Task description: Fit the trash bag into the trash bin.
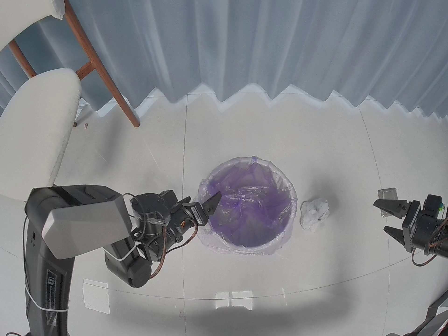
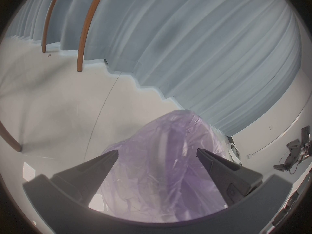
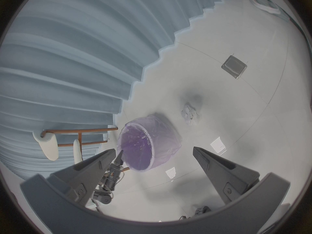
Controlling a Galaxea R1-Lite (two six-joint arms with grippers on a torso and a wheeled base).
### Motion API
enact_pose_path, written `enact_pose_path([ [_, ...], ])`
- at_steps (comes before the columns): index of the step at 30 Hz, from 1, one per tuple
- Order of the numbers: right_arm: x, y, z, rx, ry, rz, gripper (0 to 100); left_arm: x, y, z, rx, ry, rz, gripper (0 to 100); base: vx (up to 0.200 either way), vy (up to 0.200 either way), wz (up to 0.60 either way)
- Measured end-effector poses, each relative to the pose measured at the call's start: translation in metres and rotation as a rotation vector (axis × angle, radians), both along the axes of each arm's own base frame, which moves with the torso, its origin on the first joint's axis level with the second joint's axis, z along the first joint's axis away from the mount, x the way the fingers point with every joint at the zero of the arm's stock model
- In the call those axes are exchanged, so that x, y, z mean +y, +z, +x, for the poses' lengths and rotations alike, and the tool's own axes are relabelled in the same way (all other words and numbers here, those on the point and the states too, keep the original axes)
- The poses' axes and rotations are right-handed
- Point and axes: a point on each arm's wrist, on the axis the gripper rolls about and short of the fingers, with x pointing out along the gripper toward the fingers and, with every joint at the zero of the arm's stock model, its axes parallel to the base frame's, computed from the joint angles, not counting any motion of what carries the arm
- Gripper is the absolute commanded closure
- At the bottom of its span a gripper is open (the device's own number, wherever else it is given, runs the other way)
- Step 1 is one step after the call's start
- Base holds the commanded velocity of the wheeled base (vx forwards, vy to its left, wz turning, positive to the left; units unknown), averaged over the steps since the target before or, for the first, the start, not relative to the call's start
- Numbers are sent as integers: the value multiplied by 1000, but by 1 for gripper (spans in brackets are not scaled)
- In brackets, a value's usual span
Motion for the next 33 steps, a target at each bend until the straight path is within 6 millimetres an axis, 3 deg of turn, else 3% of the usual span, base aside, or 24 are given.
enact_pose_path([
  [8,-1,-7,-6,5,3,-55,0,20,48,-32,-49,5,-24,0,0,0,0],
  [18,-3,-6,-10,-10,-40,-111,0,62,106,-97,-116,40,-57,0,0,0,0],
  [27,1,13,-11,100,-11,-128,0,91,133,-152,-179,55,-86,0,0,0,0],
  [33,23,24,-10,174,85,-189,0,108,143,-188,-232,60,-106,0,0,0,0],
])
